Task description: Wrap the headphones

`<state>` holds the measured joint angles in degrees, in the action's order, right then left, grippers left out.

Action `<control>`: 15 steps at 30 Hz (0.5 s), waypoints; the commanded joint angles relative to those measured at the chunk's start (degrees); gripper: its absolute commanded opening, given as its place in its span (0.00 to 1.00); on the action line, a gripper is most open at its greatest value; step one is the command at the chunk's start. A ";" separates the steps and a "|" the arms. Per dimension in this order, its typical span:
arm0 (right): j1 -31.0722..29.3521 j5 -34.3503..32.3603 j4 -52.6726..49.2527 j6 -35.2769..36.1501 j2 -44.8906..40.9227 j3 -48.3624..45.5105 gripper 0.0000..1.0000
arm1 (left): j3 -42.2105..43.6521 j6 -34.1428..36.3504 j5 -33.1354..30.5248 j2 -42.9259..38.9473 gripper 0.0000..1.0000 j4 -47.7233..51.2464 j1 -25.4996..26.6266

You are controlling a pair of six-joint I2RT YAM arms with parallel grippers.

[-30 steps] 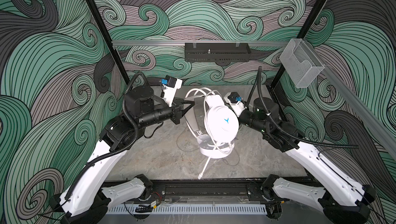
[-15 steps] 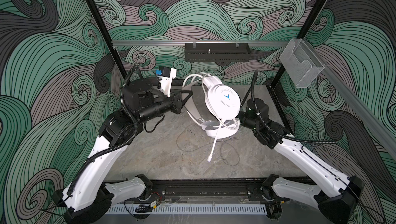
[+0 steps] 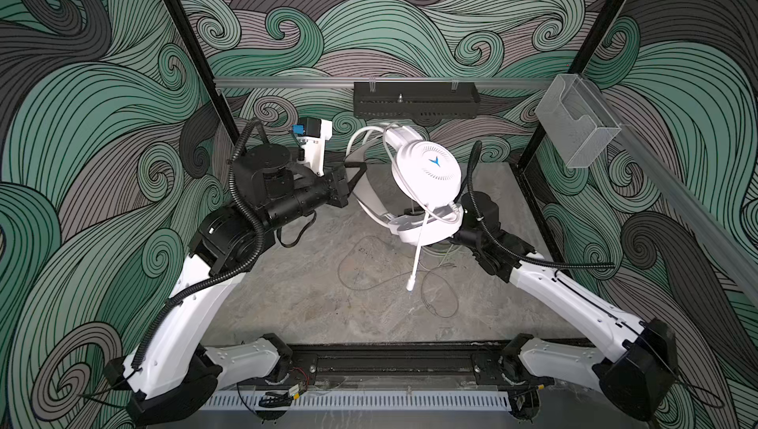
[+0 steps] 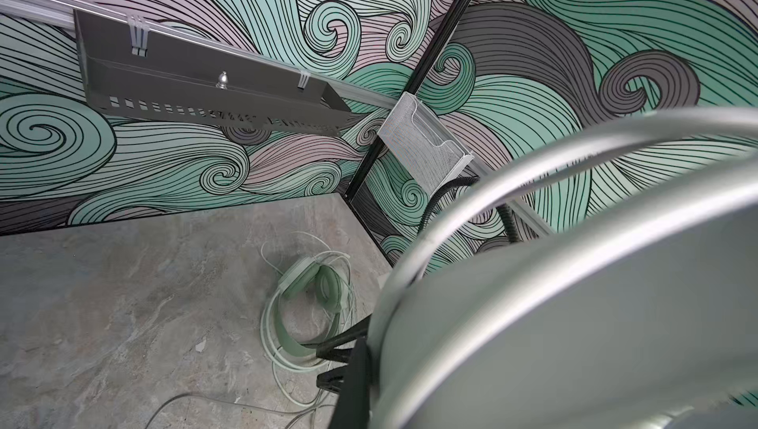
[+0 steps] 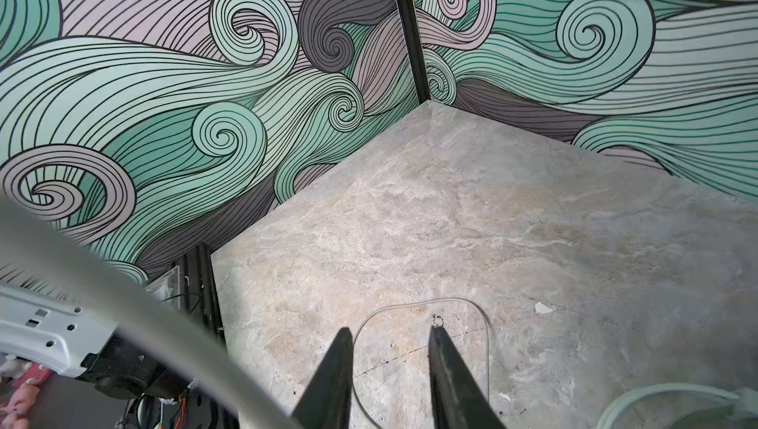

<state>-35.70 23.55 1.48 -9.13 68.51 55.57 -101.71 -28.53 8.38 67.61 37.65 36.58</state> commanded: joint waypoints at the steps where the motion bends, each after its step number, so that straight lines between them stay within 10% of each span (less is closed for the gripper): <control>1: 0.44 1.43 3.36 -2.07 0.06 -1.75 0.32 | -3.14 -3.84 -2.67 -0.08 0.00 -5.34 0.34; 15: 1.16 3.14 7.65 -5.50 2.74 -5.69 0.27 | -6.04 -5.83 -5.39 1.98 0.00 -7.13 0.31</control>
<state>-34.96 24.97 6.15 -13.21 70.54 50.22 -105.08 -31.88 4.01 69.89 34.83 36.58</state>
